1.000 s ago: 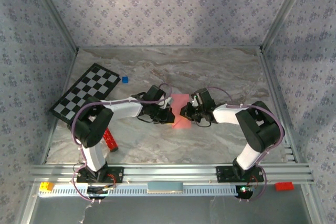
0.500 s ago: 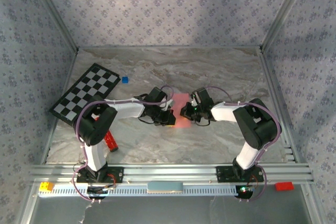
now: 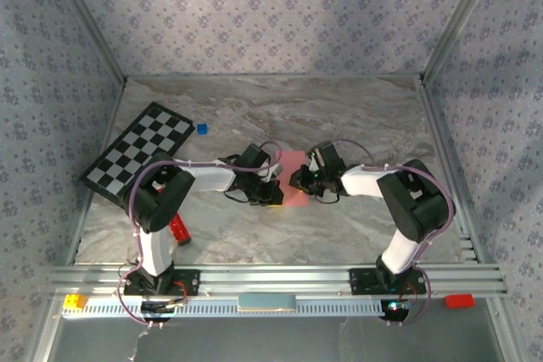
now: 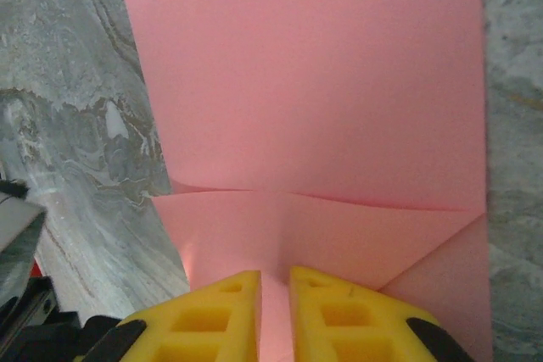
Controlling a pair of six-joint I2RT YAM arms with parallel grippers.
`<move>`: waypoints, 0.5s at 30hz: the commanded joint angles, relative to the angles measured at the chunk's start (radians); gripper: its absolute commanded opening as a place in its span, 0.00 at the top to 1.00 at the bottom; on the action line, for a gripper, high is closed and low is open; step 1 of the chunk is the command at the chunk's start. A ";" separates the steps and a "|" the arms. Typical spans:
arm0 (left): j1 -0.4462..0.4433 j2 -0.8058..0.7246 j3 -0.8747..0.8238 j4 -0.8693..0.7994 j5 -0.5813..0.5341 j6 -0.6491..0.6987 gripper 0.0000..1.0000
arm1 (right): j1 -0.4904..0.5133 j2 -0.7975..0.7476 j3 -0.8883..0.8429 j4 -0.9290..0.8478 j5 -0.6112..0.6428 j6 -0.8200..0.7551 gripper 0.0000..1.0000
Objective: Fold a paper plane with a square sheet of paper (pick it up from the middle)
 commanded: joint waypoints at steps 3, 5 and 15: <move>-0.006 0.018 -0.011 0.033 0.007 0.011 0.94 | 0.006 -0.067 -0.006 -0.019 -0.020 -0.040 0.78; -0.006 0.017 -0.013 0.042 0.014 0.007 0.93 | 0.005 -0.070 -0.009 -0.022 -0.016 -0.041 0.77; -0.002 -0.112 -0.027 0.056 -0.004 -0.006 0.88 | 0.004 -0.003 0.003 -0.053 0.014 -0.025 0.84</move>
